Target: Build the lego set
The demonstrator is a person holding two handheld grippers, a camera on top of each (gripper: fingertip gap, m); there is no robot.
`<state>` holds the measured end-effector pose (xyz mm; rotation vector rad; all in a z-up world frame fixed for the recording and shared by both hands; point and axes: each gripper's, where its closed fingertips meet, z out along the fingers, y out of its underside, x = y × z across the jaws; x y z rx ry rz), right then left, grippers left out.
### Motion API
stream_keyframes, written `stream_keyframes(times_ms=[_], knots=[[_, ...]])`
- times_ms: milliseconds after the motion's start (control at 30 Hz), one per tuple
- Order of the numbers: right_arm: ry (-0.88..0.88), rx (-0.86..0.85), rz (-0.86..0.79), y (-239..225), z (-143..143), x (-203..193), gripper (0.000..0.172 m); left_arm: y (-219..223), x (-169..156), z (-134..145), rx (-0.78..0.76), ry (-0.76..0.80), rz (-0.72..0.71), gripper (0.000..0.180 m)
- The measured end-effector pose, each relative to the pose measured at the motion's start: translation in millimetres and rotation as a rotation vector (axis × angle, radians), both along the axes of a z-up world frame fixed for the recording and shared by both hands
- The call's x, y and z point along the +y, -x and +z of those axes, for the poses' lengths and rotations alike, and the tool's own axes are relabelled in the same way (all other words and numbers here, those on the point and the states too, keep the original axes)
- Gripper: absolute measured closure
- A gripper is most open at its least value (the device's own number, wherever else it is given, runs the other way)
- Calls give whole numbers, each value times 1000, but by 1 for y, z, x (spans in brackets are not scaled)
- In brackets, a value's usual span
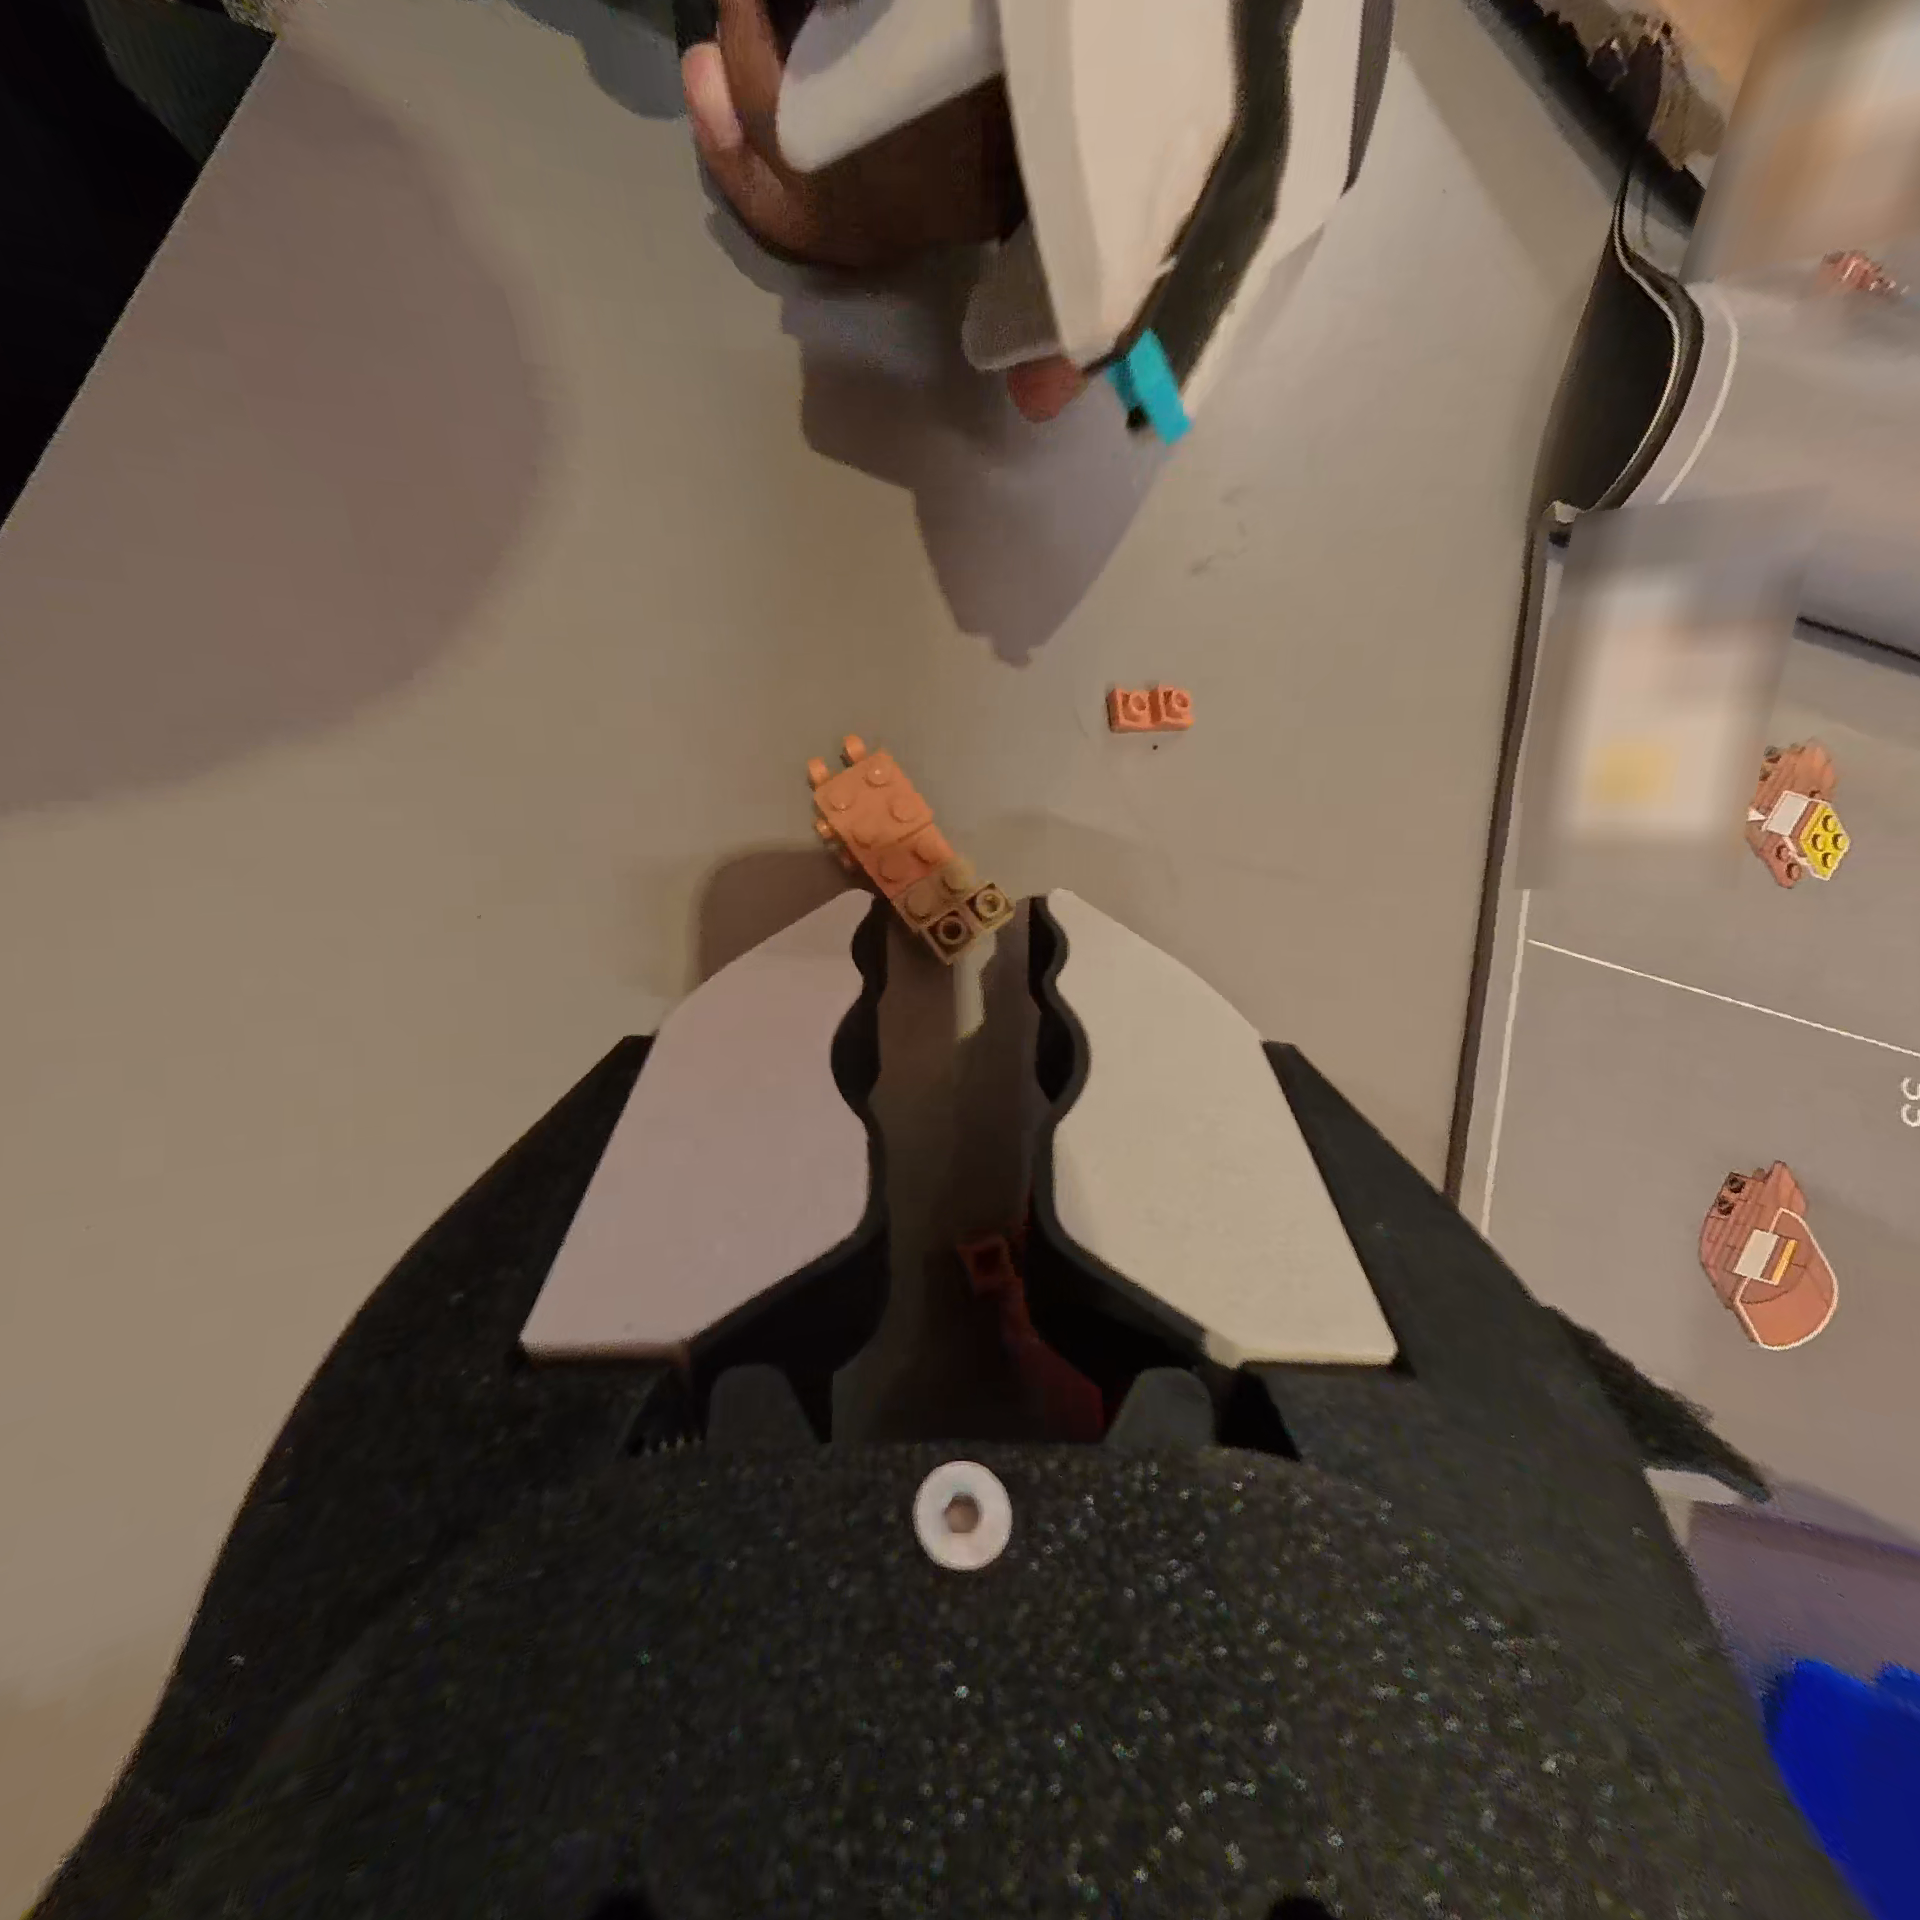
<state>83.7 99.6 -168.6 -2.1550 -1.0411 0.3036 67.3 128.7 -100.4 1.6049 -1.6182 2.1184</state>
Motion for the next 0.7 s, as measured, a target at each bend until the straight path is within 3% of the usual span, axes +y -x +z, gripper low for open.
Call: stream_keyframes(times_ms=[267,700], knots=[[-5,33,-42,2,4,-1,149,-1,6,17,-14,248,-28,173],[-118,123,-101,0,25,2,149,-1,7,26,-42,345,-52,173]])
